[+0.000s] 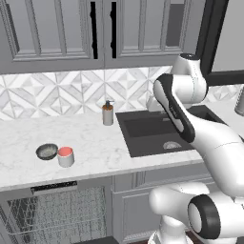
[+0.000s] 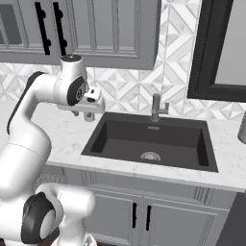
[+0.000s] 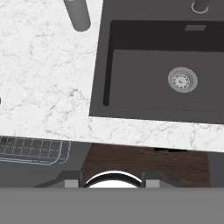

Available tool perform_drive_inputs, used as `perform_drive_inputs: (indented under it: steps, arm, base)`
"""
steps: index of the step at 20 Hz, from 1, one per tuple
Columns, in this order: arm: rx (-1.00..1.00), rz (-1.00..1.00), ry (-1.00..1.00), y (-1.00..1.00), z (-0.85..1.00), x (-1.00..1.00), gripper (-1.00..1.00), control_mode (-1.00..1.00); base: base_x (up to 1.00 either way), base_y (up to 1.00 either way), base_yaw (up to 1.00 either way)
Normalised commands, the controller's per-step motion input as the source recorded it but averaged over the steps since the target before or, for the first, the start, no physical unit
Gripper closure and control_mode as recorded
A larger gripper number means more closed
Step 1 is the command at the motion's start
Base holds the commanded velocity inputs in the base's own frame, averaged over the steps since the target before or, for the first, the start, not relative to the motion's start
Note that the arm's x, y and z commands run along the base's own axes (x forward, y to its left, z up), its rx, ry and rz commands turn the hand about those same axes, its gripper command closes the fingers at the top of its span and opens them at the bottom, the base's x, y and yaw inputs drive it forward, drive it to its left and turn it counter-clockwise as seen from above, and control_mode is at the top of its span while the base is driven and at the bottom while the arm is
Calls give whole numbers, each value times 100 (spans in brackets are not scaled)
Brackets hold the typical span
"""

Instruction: Pick up the cup and bowl from the counter, place them in the dishwasher, and close the dishwasher door.

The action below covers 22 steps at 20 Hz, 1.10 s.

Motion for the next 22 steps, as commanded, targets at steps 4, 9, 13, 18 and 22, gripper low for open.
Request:
perform_drive_inputs:
  steps: [4, 9, 13, 18, 22]
  arm:
    - [0, 0, 0, 0, 0, 0, -100, 100]
    - [0, 0, 0, 0, 0, 0, -100, 100]
    - [0, 0, 0, 0, 0, 0, -100, 100]
    - [0, 0, 0, 0, 0, 0, -100, 100]
    - [0, 0, 0, 0, 0, 0, -100, 100]
  base:
    - [0, 0, 0]
    - [-3, 0, 17]
    - [0, 0, 58]
    - [0, 0, 64]
    - [0, 0, 61]
